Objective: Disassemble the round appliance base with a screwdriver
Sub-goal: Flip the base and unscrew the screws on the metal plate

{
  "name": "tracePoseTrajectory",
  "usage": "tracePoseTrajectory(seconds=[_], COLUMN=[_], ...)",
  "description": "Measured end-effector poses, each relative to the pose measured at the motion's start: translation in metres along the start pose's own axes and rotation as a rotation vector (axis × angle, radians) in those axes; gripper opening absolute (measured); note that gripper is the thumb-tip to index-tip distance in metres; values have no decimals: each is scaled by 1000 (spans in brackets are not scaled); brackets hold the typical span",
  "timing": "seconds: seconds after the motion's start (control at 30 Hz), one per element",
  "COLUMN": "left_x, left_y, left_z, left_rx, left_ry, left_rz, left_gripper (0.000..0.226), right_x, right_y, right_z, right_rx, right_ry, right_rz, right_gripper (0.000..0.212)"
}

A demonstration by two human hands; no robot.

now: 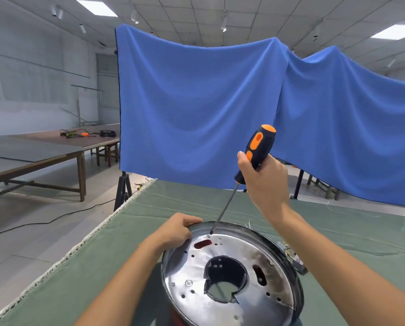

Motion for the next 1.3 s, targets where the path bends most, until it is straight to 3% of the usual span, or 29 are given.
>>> tracePoseTrajectory(seconds=[0.1, 0.27, 0.5, 0.73, 0.83, 1.03, 1.3], left_x=[-5, -19, -2, -22, -24, -21, -9], left_y=[9, 3, 9, 5, 6, 8, 8], left_z=[0, -4, -1, -10, -6, 10, 0], left_rx=[16, -101, -129, -17, 54, 138, 93], left_ry=[133, 399, 517, 225, 168, 314, 449], left_rz=[121, 356, 261, 359, 306, 221, 192], left_gripper=[50, 14, 22, 23, 26, 34, 30], right_x=[4, 8, 19, 12, 7, 3, -3], right_y=[2, 3, 3, 11, 21, 15, 7], right_z=[8, 19, 18, 3, -9, -11, -8], right_rx=[-6, 1, -31, -122, -158, -193, -188], right_ry=[-3, -2, -51, -46, -46, -61, -53], right_rz=[-7, -10, -45, 13, 28, -12, 1], right_gripper=[36, 40, 45, 41, 40, 43, 42])
Point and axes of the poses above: each hand's wrist, its own y-axis towards the middle knuckle, its own x-axis out of the palm, z = x × y, the point moved 7 cm from there along y, towards the middle knuckle, and after that the axes turned 3 degrees about y, right-handed, at the moved point
